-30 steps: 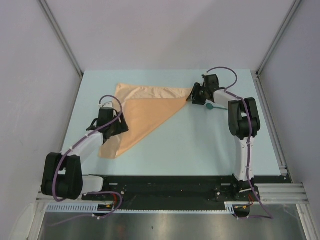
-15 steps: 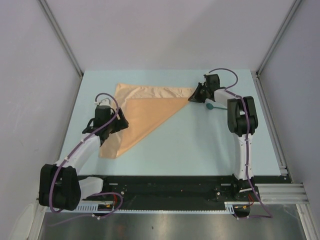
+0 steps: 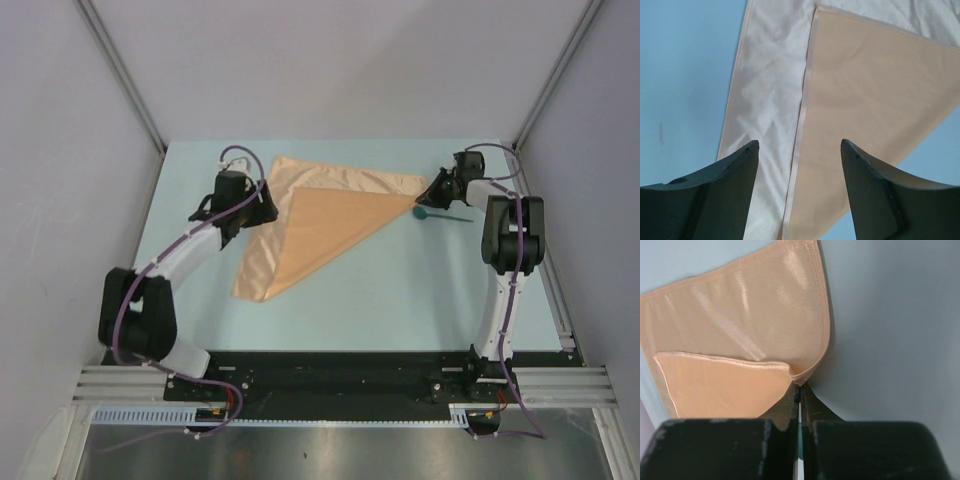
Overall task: Fold the napkin, place the utensils inside, and roll it up
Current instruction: Fold the napkin
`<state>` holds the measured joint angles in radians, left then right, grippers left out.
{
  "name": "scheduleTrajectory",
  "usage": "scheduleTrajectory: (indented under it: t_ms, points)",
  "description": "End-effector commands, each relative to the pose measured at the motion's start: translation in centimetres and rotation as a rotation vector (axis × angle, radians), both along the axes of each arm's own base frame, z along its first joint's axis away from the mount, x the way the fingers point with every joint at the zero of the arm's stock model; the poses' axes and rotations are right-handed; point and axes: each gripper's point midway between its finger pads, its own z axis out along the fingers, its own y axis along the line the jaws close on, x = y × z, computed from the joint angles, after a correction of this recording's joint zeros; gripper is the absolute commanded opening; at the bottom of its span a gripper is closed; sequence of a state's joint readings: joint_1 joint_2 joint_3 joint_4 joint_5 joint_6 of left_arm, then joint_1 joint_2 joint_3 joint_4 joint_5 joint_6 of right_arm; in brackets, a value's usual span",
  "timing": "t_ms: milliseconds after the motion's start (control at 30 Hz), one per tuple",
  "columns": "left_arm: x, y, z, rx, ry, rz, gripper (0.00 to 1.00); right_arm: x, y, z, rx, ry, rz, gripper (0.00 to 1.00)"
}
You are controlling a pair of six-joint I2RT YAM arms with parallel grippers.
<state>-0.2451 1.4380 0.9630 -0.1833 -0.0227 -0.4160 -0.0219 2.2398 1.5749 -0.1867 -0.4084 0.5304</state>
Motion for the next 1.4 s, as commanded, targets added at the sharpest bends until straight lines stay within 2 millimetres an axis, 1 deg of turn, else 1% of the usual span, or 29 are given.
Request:
scheduleTrajectory:
  t_ms: [0,33,67,100,133,167,200,233,267,333,367,400,433,467,500,533,567,600,800,833,967,1100,1267,1367]
  points:
    - [6.3,-3.9,1.2,-0.007,-0.085,-0.142,0.69,-1.5,-2.0,1.1,-0.069,0.005,0.021,0.08]
    - [7.1,-4.6,1.2,-0.022,-0.088,-0.167,0.68,-1.7,-1.9,1.7,-0.071,-0.007,0.032,0.20]
    - [8.9,-5.4,2.4,-0.033,-0.128,-0.183,0.68,-1.7,-1.7,3.3,-0.071,-0.043,0.050,0.43]
    - [9.9,-5.9,0.4,-0.027,-0.095,-0.199,0.67,-2.1,-1.7,4.0,-0.083,-0.061,0.066,0.49]
    - [10.8,-6.5,-0.4,-0.029,-0.082,-0.225,0.66,-2.4,-1.6,4.6,-0.087,-0.074,0.075,0.53]
    - [12.4,-6.9,0.9,-0.023,-0.095,-0.239,0.65,-2.5,-1.5,7.0,-0.089,-0.123,0.084,0.57]
    - [13.1,-7.3,-1.8,-0.018,-0.036,-0.254,0.64,-3.1,-1.5,7.6,-0.097,-0.129,0.095,0.58]
    - [14.5,-8.2,-0.6,-0.034,-0.070,-0.282,0.63,-3.4,-1.5,8.4,-0.101,-0.143,0.101,0.59]
    - [15.1,-8.6,-0.7,-0.036,-0.079,-0.299,0.62,-3.8,-1.4,10.6,-0.103,-0.181,0.105,0.59]
    - [16.4,-9.2,-2.0,-0.039,-0.064,-0.317,0.61,-5.0,-1.3,11.9,-0.116,-0.188,0.117,0.60]
    - [16.8,-9.2,-2.8,-0.031,-0.052,-0.320,0.59,-5.4,-1.5,12.4,-0.134,-0.191,0.110,0.60]
    - [17.2,-9.3,-3.0,-0.030,-0.048,-0.324,0.57,-6.2,-1.6,14.2,-0.145,-0.217,0.108,0.60]
    - [17.8,-9.4,-4.0,-0.029,-0.034,-0.326,0.56,-6.8,-1.6,14.3,-0.154,-0.215,0.109,0.61]
    - [18.1,-9.6,-4.3,-0.028,-0.028,-0.336,0.54,-7.2,-1.9,14.8,-0.168,-0.222,0.100,0.61]
    - [18.2,-9.8,-4.7,-0.029,-0.016,-0.344,0.53,-8.0,-1.9,16.1,-0.174,-0.243,0.095,0.61]
    - [18.7,-10.0,-5.5,-0.028,0.003,-0.349,0.52,-8.3,-1.9,16.4,-0.178,-0.248,0.094,0.62]
    - [18.7,-10.1,-5.8,-0.030,0.012,-0.357,0.49,-8.9,-1.9,16.3,-0.181,-0.242,0.091,0.62]
    - [18.9,-10.0,-6.0,-0.025,0.018,-0.352,0.48,-9.4,-2.0,17.0,-0.185,-0.251,0.087,0.62]
    - [19.3,-8.5,-7.9,0.031,0.064,-0.280,0.48,-10.7,-2.0,18.3,-0.202,-0.259,0.093,0.63]
    - [19.2,-8.6,-8.2,0.030,0.070,-0.279,0.49,-10.9,-2.0,18.4,-0.206,-0.260,0.092,0.63]
    - [19.2,-8.9,-9.0,0.021,0.078,-0.293,0.49,-11.1,-1.8,18.2,-0.210,-0.249,0.099,0.64]
    - [19.1,-8.9,-9.8,0.027,0.089,-0.297,0.48,-11.4,-1.8,17.5,-0.220,-0.227,0.103,0.64]
    - [19.3,-9.0,-9.8,0.024,0.089,-0.303,0.46,-11.6,-1.8,16.8,-0.228,-0.203,0.105,0.64]
    - [19.4,-8.9,-10.2,0.028,0.106,-0.297,0.45,-11.7,-1.7,16.7,-0.228,-0.199,0.107,0.64]
